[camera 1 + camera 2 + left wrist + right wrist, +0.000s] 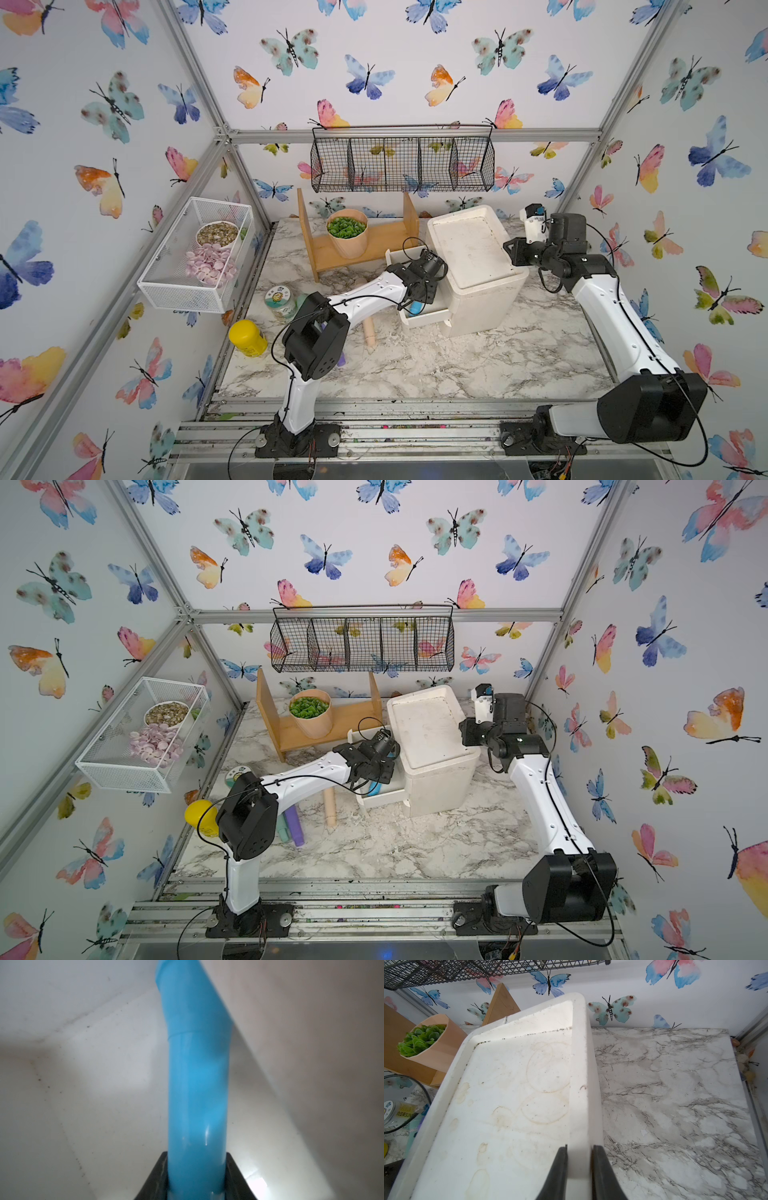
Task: Take the microphone out of the drawer
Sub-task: Pick up the microphone from the drawer.
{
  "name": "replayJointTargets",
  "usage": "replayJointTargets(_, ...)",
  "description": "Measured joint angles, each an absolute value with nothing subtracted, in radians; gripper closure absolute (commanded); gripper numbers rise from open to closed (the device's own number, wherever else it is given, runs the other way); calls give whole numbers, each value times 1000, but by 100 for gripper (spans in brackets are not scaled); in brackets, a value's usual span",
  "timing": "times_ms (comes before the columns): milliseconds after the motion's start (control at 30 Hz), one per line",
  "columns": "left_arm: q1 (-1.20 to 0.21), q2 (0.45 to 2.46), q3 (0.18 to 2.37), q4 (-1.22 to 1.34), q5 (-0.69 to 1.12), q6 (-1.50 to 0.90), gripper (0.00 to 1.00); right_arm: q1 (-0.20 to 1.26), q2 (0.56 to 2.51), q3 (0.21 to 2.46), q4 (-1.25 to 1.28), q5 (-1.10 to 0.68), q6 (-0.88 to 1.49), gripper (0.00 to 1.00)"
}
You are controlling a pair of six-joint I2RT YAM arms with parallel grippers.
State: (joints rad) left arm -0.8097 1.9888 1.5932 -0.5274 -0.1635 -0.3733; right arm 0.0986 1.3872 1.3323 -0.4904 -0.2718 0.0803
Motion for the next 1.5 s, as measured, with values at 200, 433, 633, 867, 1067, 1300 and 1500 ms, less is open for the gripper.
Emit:
replayJointTargets(200, -824, 1975, 1562, -482, -175, -448, 75, 99, 1387, 1332, -490, -272, 80, 91)
replayJointTargets(433, -839, 1934, 1490, -417, -199, -559, 76, 99, 1388, 1332, -489, -273, 80, 91)
replayJointTargets(633, -842, 1907, 1437, -354, -226, -649, 76, 99, 1388, 1332, -486, -274, 79, 91)
replayJointTargets(867, -849, 1883, 1391, -294, -257, -736, 77, 100, 1390, 1330, -480, -280, 76, 91)
replayJointTargets(1067, -852, 1858, 1348, -248, -263, -791, 76, 101, 1390, 1325, -471, -286, 68, 91)
replayJointTargets(1300, -853, 1829, 1319, -239, -263, -836, 77, 105, 1389, 1324, -466, -291, 59, 91)
replayJointTargets(1500, -853, 1792, 1284, -236, -264, -868, 77, 113, 1389, 1322, -466, -304, 59, 91)
